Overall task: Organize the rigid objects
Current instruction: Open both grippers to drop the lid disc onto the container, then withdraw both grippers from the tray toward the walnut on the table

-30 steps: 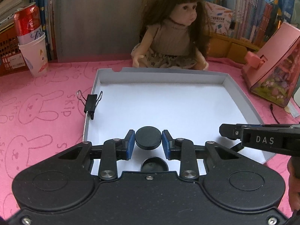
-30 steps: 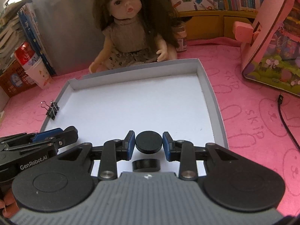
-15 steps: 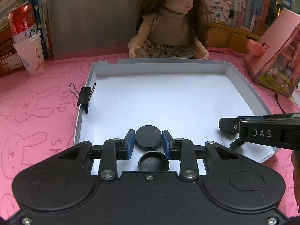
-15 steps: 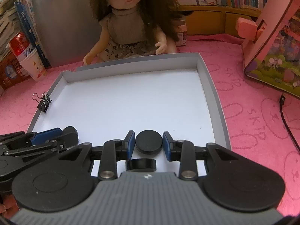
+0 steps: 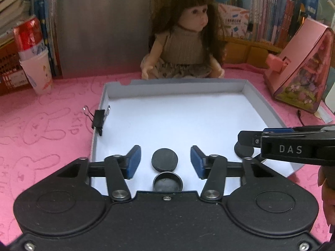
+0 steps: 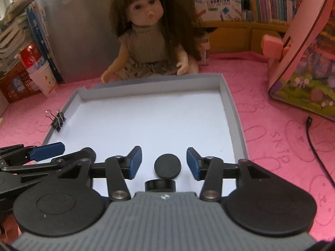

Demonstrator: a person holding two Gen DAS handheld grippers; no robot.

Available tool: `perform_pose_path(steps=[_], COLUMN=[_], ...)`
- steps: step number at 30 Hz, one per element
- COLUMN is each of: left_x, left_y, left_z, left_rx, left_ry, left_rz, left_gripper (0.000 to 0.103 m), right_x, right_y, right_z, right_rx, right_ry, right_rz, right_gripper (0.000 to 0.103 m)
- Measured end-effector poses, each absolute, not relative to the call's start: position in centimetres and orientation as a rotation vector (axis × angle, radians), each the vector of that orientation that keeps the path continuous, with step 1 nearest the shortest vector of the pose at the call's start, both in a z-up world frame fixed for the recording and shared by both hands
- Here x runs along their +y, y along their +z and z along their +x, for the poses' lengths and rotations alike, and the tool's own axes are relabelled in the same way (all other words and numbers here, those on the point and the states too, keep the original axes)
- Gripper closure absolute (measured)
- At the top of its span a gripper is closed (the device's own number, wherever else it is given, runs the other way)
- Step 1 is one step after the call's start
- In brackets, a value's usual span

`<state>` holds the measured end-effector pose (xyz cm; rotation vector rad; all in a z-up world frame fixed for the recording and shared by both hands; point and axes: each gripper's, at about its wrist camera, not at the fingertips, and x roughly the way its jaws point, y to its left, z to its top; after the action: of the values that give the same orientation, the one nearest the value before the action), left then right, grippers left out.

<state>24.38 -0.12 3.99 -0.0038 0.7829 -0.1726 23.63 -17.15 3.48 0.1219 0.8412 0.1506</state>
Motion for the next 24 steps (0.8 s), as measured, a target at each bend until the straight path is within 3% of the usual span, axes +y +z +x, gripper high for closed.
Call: perform_pose_path(steps=[9, 11, 13, 24], left_x=[0.5, 0.6, 0.8, 0.7], left_y=[6.4, 6.9, 7.3, 8.2], left_z=[20.3, 18.9, 17.3, 9.6], left_rx=[0.713, 0.691, 0.667, 0.570], left_ry=[-0.203, -0.208, -0.208, -0.230], left_rz=[0.004, 0.007, 0.005, 0.011], left_gripper=[0.041, 0.041, 0.034, 0.030], right_x=[-17.9, -18.2, -18.3, -18.5], right_y=[6.2, 6.7, 7.2, 7.8], right_z=[20.3, 19.3, 18.2, 12.0], right_rx=[0.734, 0.712, 0.689, 0.582], right_ry=[0.188, 0.200, 0.211, 0.258], right_rz=[0.126, 0.130, 0.127, 0.059], right_gripper=[0.021, 0.019, 0.019, 0.014])
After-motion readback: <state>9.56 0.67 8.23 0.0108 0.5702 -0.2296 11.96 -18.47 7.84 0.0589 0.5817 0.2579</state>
